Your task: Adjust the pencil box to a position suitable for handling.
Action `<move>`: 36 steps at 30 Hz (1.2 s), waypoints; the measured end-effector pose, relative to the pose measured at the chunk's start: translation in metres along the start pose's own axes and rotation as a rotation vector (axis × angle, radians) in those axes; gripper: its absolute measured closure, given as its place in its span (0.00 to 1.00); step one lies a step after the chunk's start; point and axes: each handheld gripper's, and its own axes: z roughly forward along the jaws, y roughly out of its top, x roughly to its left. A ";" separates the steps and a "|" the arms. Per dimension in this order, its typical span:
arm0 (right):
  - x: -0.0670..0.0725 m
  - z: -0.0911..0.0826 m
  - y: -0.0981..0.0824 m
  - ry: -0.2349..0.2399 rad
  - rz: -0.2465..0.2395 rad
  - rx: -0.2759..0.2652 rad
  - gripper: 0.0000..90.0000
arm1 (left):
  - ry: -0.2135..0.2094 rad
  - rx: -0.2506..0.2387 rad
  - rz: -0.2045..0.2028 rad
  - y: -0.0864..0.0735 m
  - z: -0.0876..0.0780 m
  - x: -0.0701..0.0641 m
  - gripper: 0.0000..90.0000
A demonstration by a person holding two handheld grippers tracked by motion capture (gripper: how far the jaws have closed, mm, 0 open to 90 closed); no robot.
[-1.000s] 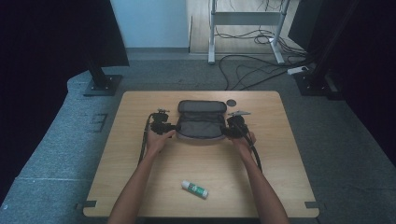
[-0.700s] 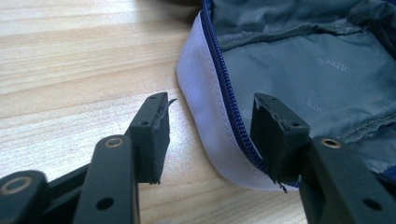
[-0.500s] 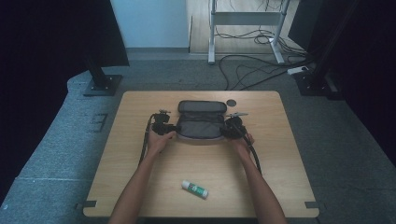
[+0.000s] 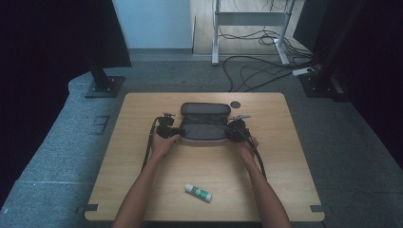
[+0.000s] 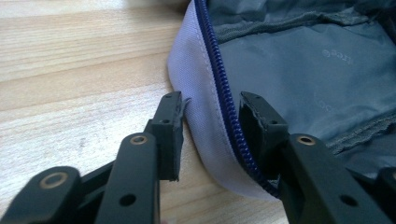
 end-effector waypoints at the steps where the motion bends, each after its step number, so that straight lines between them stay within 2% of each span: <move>1: 0.000 0.000 0.000 -0.002 -0.002 -0.001 0.85 | 0.002 -0.001 0.000 0.000 0.000 0.000 0.69; 8: 0.001 -0.001 0.000 -0.013 -0.007 -0.008 0.90 | 0.005 -0.008 0.004 0.000 0.000 0.002 0.77; 16: 0.000 -0.004 -0.001 -0.007 -0.003 -0.029 0.95 | -0.029 -0.028 0.019 0.001 -0.007 0.005 0.91; 23: 0.002 -0.006 -0.003 -0.007 -0.003 -0.051 0.96 | -0.037 -0.024 0.026 0.001 -0.008 0.005 0.94; 30: 0.003 -0.014 -0.001 -0.007 -0.026 -0.071 0.96 | -0.049 -0.024 0.027 0.002 -0.011 0.005 0.96; 36: 0.004 -0.024 0.001 0.004 -0.022 -0.095 0.96 | -0.068 -0.055 0.032 0.004 -0.024 0.001 0.96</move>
